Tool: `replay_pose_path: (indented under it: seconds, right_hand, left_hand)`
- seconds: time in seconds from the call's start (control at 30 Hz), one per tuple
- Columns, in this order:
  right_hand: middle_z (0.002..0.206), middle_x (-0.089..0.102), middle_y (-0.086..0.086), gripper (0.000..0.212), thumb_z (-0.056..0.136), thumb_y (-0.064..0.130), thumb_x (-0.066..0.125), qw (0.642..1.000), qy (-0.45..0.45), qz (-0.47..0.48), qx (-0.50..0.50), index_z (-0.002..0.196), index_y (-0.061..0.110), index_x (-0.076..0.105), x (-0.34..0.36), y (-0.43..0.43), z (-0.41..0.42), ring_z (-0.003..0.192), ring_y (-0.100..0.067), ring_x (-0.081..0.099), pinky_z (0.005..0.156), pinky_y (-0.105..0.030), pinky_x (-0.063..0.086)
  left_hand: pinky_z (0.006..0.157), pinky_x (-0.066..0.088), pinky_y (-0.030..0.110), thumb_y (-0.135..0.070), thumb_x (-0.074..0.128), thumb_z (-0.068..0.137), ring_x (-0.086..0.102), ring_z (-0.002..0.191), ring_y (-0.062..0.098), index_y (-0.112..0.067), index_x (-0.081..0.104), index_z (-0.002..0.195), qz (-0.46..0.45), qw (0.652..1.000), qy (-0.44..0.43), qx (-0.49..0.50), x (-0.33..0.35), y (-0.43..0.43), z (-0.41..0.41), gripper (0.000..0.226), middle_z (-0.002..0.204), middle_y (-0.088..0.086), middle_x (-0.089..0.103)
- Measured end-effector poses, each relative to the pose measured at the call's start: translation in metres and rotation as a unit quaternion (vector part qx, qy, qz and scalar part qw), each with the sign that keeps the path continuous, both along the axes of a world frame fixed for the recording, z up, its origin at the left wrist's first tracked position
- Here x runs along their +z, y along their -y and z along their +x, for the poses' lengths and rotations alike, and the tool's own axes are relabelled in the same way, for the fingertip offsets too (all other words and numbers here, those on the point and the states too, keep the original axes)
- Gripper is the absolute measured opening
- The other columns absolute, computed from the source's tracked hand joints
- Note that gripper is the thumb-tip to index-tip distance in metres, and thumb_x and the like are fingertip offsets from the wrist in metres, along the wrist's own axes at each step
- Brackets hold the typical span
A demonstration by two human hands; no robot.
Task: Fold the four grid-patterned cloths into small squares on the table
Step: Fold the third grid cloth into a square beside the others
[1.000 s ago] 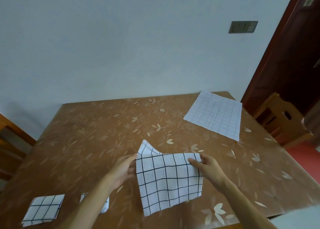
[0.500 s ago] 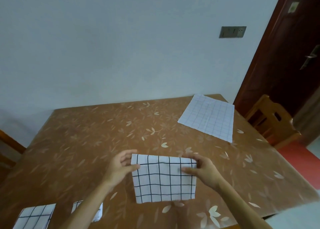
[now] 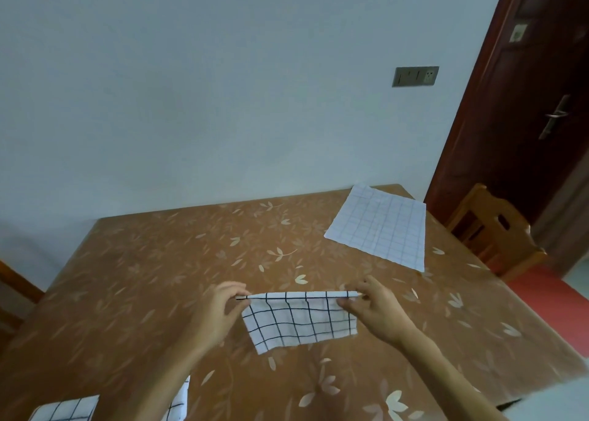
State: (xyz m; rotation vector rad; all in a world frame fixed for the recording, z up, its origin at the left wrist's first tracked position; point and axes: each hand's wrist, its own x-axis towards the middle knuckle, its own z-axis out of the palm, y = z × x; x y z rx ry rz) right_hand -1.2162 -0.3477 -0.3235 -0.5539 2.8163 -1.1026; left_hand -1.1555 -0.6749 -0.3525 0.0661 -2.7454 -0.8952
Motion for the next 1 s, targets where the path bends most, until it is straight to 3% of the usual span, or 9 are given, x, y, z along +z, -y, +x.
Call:
replay_pose_path:
  seconds: [0.1,0.2,0.27,0.33,0.4,0.53,0.67,0.83,1.0]
  right_hand:
    - [0.095,0.066,0.010,0.021,0.092,0.046,0.063,0.999,-0.027,-0.026,0.028,0.090,0.026,0.068,0.015,0.010,0.001,0.091,-0.006,0.060,0.082,-0.026,0.048]
    - [0.075,0.059,0.012,0.026,0.092,0.037,0.067,0.996,-0.050,-0.033,0.070,0.071,0.040,0.052,0.035,0.025,0.004,0.075,-0.003,0.055,0.067,-0.018,0.042]
    - [0.073,0.058,0.014,0.029,0.091,0.035,0.069,0.992,-0.072,-0.027,0.102,0.070,0.042,0.050,0.045,0.033,0.006,0.075,-0.002,0.055,0.066,-0.016,0.040]
    - [0.073,0.060,0.010,0.023,0.091,0.039,0.069,0.989,-0.078,-0.027,0.123,0.072,0.032,0.057,0.052,0.037,0.009,0.073,-0.007,0.055,0.065,-0.019,0.041]
    - [0.069,0.058,0.009,0.026,0.091,0.042,0.069,0.989,-0.075,-0.036,0.123,0.071,0.031,0.056,0.058,0.034,0.010,0.069,-0.008,0.054,0.063,-0.019,0.040]
    - [0.081,0.069,0.013,0.026,0.080,0.056,0.074,0.995,-0.010,-0.070,0.064,0.087,0.033,0.065,0.059,0.007,0.009,0.075,-0.001,0.063,0.064,-0.016,0.046]
    - [0.084,0.075,0.023,0.021,0.085,0.028,0.078,0.973,0.142,-0.179,0.042,0.104,0.021,0.072,0.044,-0.021,0.021,0.079,0.006,0.069,0.070,-0.007,0.049]
    - [0.115,0.075,-0.002,0.030,0.089,0.027,0.074,0.939,0.250,-0.233,0.035,0.116,0.015,0.072,0.014,-0.025,0.029,0.108,-0.022,0.071,0.101,-0.044,0.052]
    - [0.111,0.076,-0.002,0.031,0.094,0.032,0.067,0.930,0.264,-0.256,0.017,0.114,0.009,0.072,0.011,-0.013,0.035,0.102,-0.022,0.073,0.097,-0.045,0.055]
  left_hand:
    - [0.103,0.039,0.031,-0.056,0.071,0.079,0.048,0.118,0.002,-0.039,0.067,0.117,-0.047,0.997,0.048,-0.041,0.011,-0.011,0.002,0.041,0.120,-0.027,0.058]
    - [0.101,0.038,0.024,-0.052,0.079,0.075,0.047,0.120,-0.008,-0.047,0.056,0.125,0.025,0.992,0.058,-0.109,0.022,-0.042,0.005,0.055,0.125,-0.031,0.055]
    - [0.093,0.048,0.023,-0.045,0.083,0.074,0.061,0.107,-0.003,-0.046,0.063,0.115,0.104,0.983,0.067,-0.138,0.027,-0.063,0.004,0.046,0.112,-0.024,0.068]
    - [0.079,0.055,0.036,-0.049,0.080,0.077,0.068,0.084,0.007,-0.035,0.070,0.100,0.142,0.978,0.069,-0.135,0.024,-0.076,-0.001,0.029,0.089,-0.012,0.072]
    - [0.073,0.054,0.051,-0.059,0.072,0.079,0.067,0.074,0.020,-0.026,0.071,0.091,0.168,0.975,0.074,-0.124,0.019,-0.079,-0.005,0.035,0.077,-0.002,0.070]
    - [0.077,0.056,0.059,-0.045,0.074,0.087,0.071,0.084,0.037,-0.020,0.077,0.095,0.280,0.949,0.099,-0.103,0.018,-0.074,-0.005,0.027,0.089,0.014,0.075]
    - [0.090,0.058,0.046,-0.024,0.072,0.091,0.074,0.099,0.024,-0.011,0.074,0.107,0.388,0.905,0.153,-0.086,0.023,-0.070,-0.004,0.022,0.104,0.004,0.078]
    - [0.092,0.057,0.034,-0.014,0.064,0.095,0.071,0.108,0.022,-0.006,0.068,0.118,0.482,0.850,0.197,-0.076,0.028,-0.074,0.002,0.025,0.115,0.007,0.075]
    - [0.100,0.053,0.041,-0.019,0.059,0.098,0.069,0.113,0.025,-0.007,0.068,0.121,0.516,0.822,0.234,-0.062,0.021,-0.073,0.006,0.027,0.122,0.010,0.072]
